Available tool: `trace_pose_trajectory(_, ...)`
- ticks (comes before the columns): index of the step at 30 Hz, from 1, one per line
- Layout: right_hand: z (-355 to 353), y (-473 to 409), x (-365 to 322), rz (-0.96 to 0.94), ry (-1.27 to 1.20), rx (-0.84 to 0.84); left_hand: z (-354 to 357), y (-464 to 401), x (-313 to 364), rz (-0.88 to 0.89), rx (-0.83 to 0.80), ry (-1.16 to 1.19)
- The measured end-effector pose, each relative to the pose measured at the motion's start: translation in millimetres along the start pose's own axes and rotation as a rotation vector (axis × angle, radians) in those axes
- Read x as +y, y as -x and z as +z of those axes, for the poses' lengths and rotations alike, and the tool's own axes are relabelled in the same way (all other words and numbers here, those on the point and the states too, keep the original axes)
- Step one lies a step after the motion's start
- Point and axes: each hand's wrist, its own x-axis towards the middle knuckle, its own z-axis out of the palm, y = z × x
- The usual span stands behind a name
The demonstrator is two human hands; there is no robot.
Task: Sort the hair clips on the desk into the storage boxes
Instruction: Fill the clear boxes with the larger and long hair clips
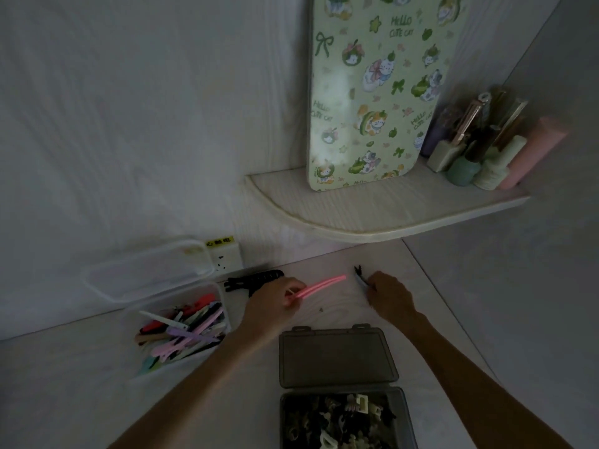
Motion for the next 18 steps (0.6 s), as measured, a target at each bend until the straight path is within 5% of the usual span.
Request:
trace_pose_trajectory(8,-14,13,-54,-0.097,-0.109,0.095,-80,72,-60,-0.174,0.147,-0.038)
trace_pose_trajectory(12,-9,34,-114,-0.431,-0.252,-0.003,-96,98,-79,-0.343,0.278,-0.224)
trace_pose_trajectory(18,35,80,-214,-0.817,-0.358,-0.076,-104,122,-95,-0.443,0.206,-0.374)
